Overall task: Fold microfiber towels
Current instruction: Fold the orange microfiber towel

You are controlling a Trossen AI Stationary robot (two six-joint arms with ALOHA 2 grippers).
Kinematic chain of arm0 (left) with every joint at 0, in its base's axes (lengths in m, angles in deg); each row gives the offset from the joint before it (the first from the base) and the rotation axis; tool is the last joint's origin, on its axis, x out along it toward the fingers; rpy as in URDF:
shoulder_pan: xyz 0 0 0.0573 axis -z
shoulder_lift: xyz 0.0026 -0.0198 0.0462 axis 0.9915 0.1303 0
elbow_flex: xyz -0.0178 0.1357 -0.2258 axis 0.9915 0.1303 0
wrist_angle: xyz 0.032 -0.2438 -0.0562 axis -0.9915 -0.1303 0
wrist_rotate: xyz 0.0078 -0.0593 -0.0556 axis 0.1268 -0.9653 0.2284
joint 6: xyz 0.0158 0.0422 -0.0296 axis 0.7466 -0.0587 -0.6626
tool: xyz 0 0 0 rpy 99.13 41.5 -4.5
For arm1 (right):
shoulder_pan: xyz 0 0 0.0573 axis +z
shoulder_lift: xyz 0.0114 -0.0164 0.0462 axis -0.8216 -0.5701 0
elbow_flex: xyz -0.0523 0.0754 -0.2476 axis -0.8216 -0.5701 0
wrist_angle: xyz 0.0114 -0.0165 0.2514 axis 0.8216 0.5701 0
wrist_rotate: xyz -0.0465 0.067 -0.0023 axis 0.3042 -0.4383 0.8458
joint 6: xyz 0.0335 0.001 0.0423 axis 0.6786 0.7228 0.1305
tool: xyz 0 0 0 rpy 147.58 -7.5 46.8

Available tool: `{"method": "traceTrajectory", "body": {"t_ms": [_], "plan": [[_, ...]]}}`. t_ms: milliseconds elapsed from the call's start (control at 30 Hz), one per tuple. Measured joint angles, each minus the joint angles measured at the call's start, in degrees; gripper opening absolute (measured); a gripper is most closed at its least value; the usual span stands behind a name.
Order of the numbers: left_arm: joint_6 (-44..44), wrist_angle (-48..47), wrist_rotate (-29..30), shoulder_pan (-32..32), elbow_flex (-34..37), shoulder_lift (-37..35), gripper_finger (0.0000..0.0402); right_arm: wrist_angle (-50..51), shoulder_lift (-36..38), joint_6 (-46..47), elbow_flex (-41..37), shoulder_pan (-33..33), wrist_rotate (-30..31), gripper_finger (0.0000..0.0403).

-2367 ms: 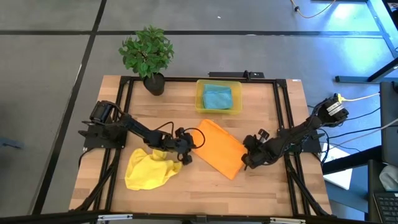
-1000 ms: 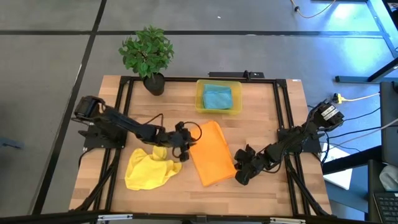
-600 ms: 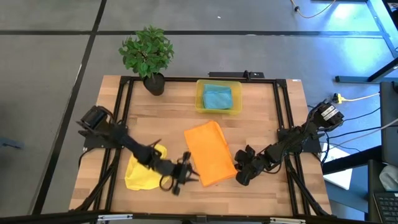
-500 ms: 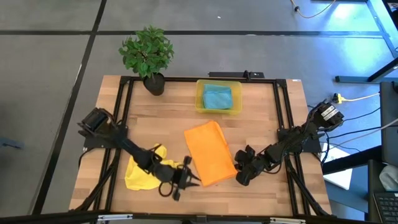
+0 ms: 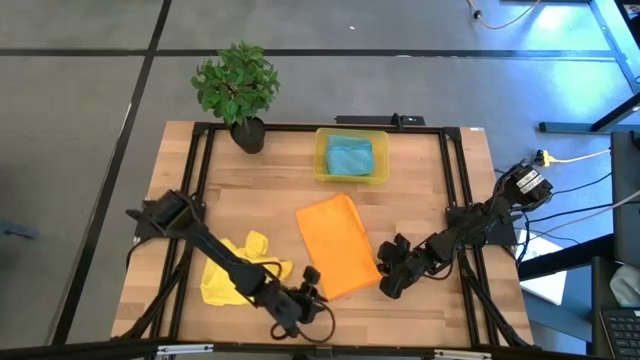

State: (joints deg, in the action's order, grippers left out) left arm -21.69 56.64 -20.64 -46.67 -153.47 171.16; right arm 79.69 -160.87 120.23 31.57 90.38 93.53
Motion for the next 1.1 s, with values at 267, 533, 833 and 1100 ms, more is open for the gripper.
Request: {"method": "traceTrajectory", "body": {"t_ms": [267,533,833,1100], "plan": [[4.7,-10.2,1.0,-0.2,-6.2,6.0,0.0131,0.0,0.0,-0.1,0.0,0.0,0.1,0.0006],[11.9,-13.7,4.3,-0.7,-9.2,9.6,0.0156,-0.1,0.0,-1.1,0.0,0.0,0.2,0.0006],[15.8,-16.9,5.8,-1.9,-9.2,9.9,0.0157,-0.7,0.0,-1.2,-0.1,0.0,0.2,0.0006],[19.4,-15.6,5.8,-2.9,-9.2,10.3,0.0157,-0.7,0.0,-1.2,-0.1,0.0,0.2,0.0006]]}}
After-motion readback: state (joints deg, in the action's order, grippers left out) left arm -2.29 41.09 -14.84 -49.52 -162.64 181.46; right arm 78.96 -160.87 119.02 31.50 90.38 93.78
